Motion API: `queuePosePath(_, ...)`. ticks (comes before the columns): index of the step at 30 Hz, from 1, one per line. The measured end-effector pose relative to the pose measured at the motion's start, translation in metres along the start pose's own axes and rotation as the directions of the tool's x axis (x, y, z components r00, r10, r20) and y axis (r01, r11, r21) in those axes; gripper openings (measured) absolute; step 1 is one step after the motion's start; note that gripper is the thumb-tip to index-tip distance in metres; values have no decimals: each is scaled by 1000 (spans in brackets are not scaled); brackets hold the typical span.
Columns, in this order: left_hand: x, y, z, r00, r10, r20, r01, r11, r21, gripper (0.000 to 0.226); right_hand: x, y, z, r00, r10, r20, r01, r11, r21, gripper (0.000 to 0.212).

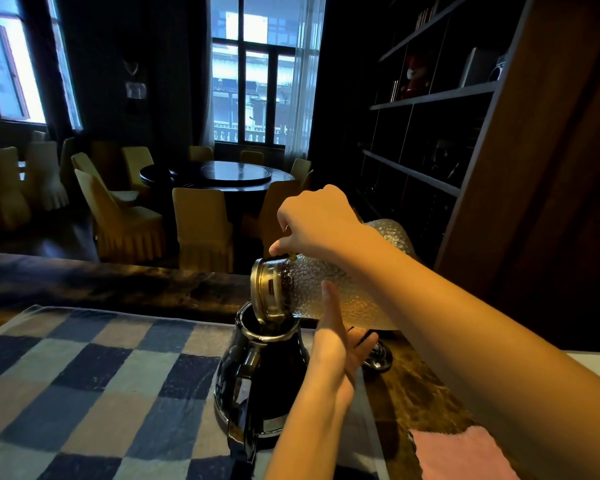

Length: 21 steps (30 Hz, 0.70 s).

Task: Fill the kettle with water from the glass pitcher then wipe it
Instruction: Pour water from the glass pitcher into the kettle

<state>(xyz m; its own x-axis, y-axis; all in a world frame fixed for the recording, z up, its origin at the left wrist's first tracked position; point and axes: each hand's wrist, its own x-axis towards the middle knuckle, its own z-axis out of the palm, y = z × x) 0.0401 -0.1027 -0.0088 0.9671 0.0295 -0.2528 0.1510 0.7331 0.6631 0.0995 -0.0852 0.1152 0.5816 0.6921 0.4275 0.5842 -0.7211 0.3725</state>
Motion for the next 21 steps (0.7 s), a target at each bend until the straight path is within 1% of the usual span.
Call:
queuePosePath(3,-2,-1,1,999,23,-47,-21,998,54,103,-3,2,1,1000,15,-2,-15,1000,3,47)
queuePosePath(4,-2,-2,-1,998,31,-59,-26,996,81,106,-5,2,2,1000,22,2,-22,1000,10,47)
queuePosePath(6,0,-8,-6,997,64,-38,-59,990,131,114,-9,5,3,999,39,5,-39,999,31,47)
queuePosePath(9,3,-14,-11,995,94,-28,-87,978,192,102,-17,12,6,998,60,-7,-59,996,71,44)
queuePosePath(12,9,-18,-12,994,70,-85,-50,973,225,101,-26,18,10,996,89,-26,-84,987,135,40)
queuePosePath(15,7,-22,-11,992,76,-100,-47,963,265,97,-34,24,16,990,135,-31,-126,972,201,39)
queuePosePath(18,4,-27,-13,988,118,-99,-83,948,306,82,-45,30,21,981,189,-36,-171,944,282,38)
queuePosePath(21,-2,-33,-16,978,179,-109,-131,929,346,88,-59,35,25,963,266,-33,-237,902,362,38)
